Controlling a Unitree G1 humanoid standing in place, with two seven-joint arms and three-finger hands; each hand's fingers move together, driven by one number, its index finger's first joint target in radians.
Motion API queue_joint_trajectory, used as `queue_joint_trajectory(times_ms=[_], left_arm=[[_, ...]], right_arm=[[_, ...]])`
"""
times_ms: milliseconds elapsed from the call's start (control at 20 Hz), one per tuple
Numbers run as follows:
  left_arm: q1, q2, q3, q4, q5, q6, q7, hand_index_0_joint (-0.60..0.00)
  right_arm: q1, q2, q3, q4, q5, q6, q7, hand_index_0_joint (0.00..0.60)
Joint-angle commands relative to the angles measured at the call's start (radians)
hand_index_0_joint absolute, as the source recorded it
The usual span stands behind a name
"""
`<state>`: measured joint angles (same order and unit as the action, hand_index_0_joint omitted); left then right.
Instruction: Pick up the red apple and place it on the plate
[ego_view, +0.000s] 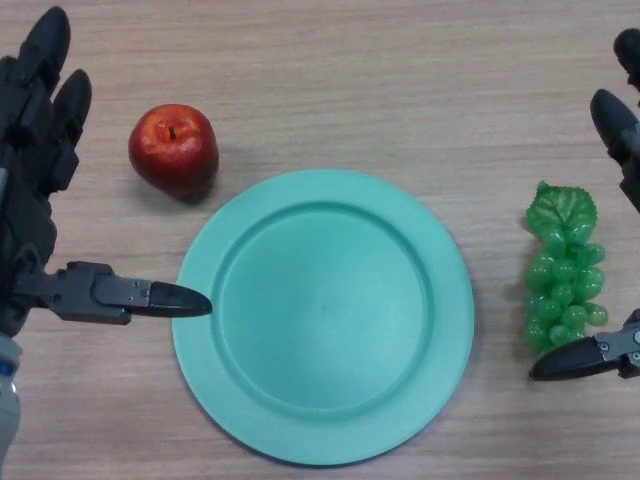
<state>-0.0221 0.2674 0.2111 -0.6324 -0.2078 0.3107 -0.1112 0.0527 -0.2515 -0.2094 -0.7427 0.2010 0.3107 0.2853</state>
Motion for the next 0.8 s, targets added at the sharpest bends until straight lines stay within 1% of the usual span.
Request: queue_joint_trajectory(times_ms=[50, 200, 350, 450, 500, 550, 650, 700, 750, 800], left_arm=[[-0.008, 0.021, 0.070, -0.056, 0.005, -0.195, 0.017, 0.000], [-0.012, 0.025, 0.075, -0.065, 0.000, -0.186, 0.017, 0.000], [-0.019, 0.027, 0.080, -0.060, -0.005, -0.182, 0.019, 0.000], [-0.034, 0.038, 0.101, -0.057, -0.067, -0.147, 0.021, 0.000], [-0.052, 0.051, 0.110, -0.051, -0.094, -0.124, 0.029, 0.000], [-0.077, 0.074, 0.115, -0.033, -0.102, -0.103, 0.026, 0.000], [-0.138, 0.110, 0.119, 0.035, -0.097, -0.101, 0.029, 0.000], [-0.168, 0.132, 0.117, 0.079, -0.079, -0.112, 0.027, 0.000], [-0.204, 0.158, 0.101, 0.143, -0.029, -0.136, 0.018, 0.000], [-0.236, 0.169, 0.094, 0.196, -0.014, -0.151, 0.009, 0.000]], right_arm=[[-0.007, -0.016, -0.068, -0.055, 0.048, -0.119, 0.004, 0.000], [-0.017, -0.022, -0.083, -0.069, 0.057, -0.110, -0.003, 0.000], [-0.008, -0.019, -0.093, -0.078, 0.063, -0.115, 0.002, 0.000], [-0.011, -0.019, -0.093, -0.080, 0.053, -0.114, -0.009, 0.000], [-0.016, -0.018, -0.093, -0.080, 0.046, -0.109, -0.025, 0.000], [-0.026, -0.021, -0.096, -0.084, 0.039, -0.102, -0.045, 0.000], [-0.037, -0.025, -0.089, -0.086, 0.027, -0.089, -0.068, 0.000], [-0.042, -0.027, -0.083, -0.084, 0.018, -0.084, -0.073, 0.000], [-0.051, -0.033, -0.086, -0.079, 0.021, -0.076, -0.073, 0.000], [-0.058, -0.039, -0.091, -0.076, 0.025, -0.070, -0.069, 0.000]])
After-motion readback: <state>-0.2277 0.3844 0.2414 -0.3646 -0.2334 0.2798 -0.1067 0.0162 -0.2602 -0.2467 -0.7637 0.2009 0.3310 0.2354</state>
